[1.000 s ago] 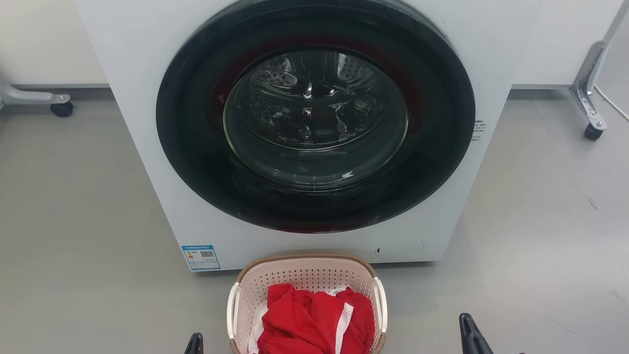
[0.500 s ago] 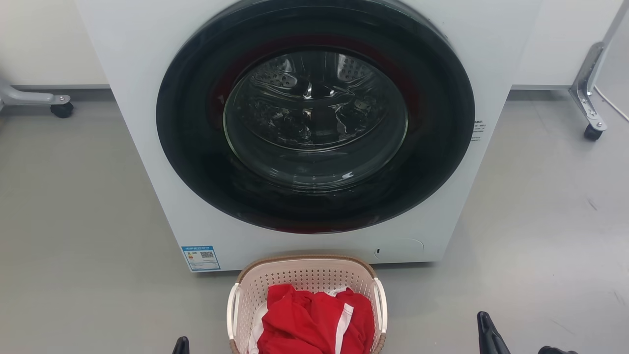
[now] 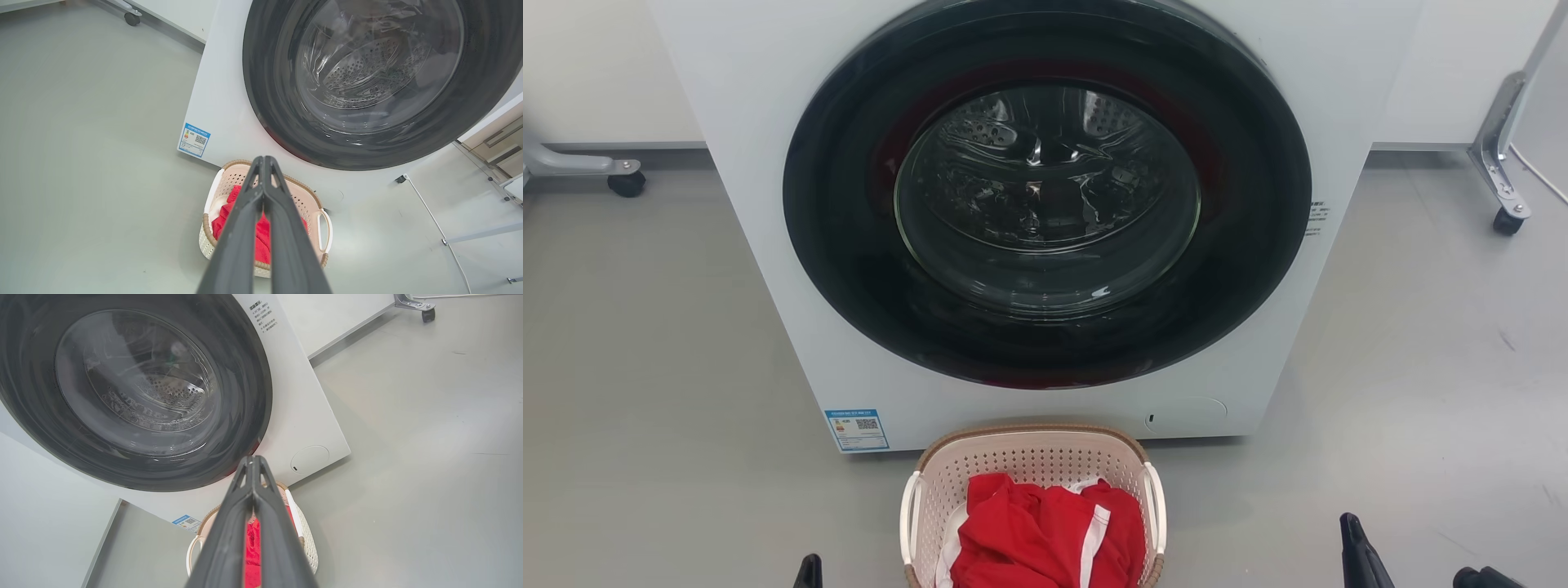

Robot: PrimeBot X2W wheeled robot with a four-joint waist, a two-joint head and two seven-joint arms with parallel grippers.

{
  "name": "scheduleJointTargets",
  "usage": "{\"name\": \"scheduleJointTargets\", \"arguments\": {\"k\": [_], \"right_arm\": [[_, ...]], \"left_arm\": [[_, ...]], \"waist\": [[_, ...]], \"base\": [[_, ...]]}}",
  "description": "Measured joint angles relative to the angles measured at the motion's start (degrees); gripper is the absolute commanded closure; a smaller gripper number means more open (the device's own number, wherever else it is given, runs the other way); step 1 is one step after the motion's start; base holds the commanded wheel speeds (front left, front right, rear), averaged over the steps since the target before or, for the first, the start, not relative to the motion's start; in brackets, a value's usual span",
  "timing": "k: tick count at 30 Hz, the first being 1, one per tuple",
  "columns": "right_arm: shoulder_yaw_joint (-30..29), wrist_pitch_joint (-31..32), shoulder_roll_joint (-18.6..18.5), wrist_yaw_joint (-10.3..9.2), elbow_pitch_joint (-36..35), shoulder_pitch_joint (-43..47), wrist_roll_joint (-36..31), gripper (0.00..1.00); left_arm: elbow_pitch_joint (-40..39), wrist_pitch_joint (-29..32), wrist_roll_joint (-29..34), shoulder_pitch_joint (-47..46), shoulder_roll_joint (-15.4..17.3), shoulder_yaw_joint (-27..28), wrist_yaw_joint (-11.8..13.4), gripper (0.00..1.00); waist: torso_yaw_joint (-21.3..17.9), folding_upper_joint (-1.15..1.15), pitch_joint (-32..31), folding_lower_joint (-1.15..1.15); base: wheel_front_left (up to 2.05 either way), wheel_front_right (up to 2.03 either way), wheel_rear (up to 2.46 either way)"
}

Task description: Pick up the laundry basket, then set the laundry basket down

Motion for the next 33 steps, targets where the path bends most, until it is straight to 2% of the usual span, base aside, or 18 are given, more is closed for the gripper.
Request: {"name": "scheduleJointTargets", "arguments": {"k": [33], "right_arm": [[-8.26, 6.73, 0.71, 4.57, 3.56, -2.63, 24.13, 1.0]], "left_arm": [[3.08, 6.71, -24.51, -4.55, -1.27, 5.98, -4.81, 1.0]], "waist": [[-0.03, 0.0, -0.3, 0.0]], "base": [[0.0, 0.0, 0.0]]}}
